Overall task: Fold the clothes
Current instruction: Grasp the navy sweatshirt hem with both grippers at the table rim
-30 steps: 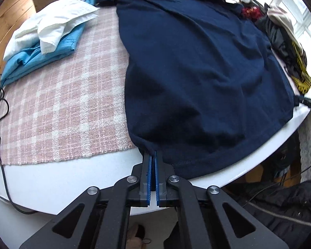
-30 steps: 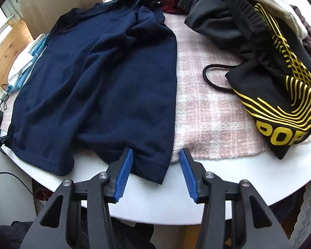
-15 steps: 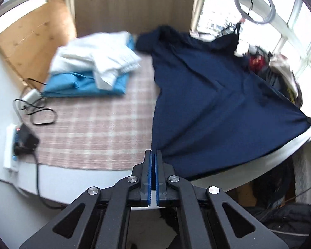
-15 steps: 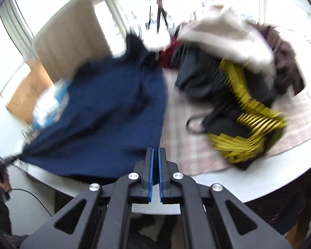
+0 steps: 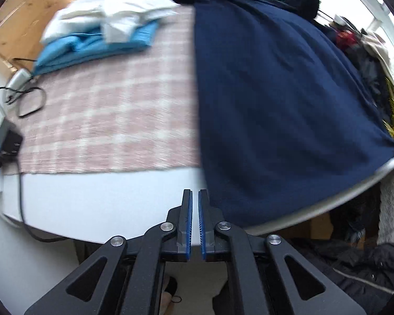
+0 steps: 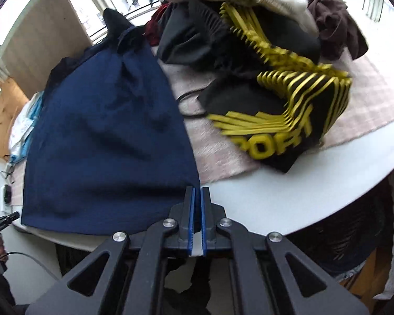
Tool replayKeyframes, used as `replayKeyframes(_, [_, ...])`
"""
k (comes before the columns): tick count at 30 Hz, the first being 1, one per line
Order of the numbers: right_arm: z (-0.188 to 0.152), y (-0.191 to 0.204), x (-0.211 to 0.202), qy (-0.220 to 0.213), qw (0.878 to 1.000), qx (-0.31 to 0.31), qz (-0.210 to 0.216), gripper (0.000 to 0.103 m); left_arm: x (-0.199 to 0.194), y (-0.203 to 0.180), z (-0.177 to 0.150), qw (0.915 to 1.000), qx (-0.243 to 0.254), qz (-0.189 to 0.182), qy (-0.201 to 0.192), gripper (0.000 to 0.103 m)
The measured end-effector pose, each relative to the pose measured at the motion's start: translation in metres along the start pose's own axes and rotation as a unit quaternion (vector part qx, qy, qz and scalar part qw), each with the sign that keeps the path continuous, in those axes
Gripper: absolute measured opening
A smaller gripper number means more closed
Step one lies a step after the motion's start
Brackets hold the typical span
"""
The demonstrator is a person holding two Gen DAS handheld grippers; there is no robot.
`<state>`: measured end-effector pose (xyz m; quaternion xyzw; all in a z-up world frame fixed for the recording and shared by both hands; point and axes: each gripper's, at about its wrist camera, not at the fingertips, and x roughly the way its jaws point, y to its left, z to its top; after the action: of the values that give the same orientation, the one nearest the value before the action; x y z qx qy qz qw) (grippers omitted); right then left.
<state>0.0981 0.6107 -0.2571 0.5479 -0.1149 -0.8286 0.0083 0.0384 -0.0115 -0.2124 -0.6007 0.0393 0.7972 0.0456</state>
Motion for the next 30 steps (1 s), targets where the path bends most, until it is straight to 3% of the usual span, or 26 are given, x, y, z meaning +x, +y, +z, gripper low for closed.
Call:
replayKeyframes(4, [0.007,-0.004,-0.003,0.000,1.000,-0.004,-0.030,0.004,-0.013,0.005,-0.010,0.9998,0.008,-0.015,-0.014,0.005])
replayKeyframes(11, [0.009,0.003,0.017,0.025,0.997,-0.024,-0.071,0.004,0.018,-0.007,-0.030,0.9982,0.016,-0.056,0.015,0.007])
replayKeyframes(16, [0.009,0.013,0.019,0.031,0.996,-0.041,-0.074,0.004,0.025,-0.013,-0.030,0.9950,-0.008,-0.098,0.015,0.018])
replayKeyframes(27, [0.002,0.004,0.016,0.037,0.996,-0.041,-0.075,0.004,0.005,0.009,-0.022,0.9945,-0.036,-0.098,0.008,0.026])
replayKeyframes(30, [0.002,0.003,0.017,0.038,0.996,-0.042,-0.074,0.004,0.010,0.000,-0.017,0.9950,-0.032,-0.093,0.018,0.028])
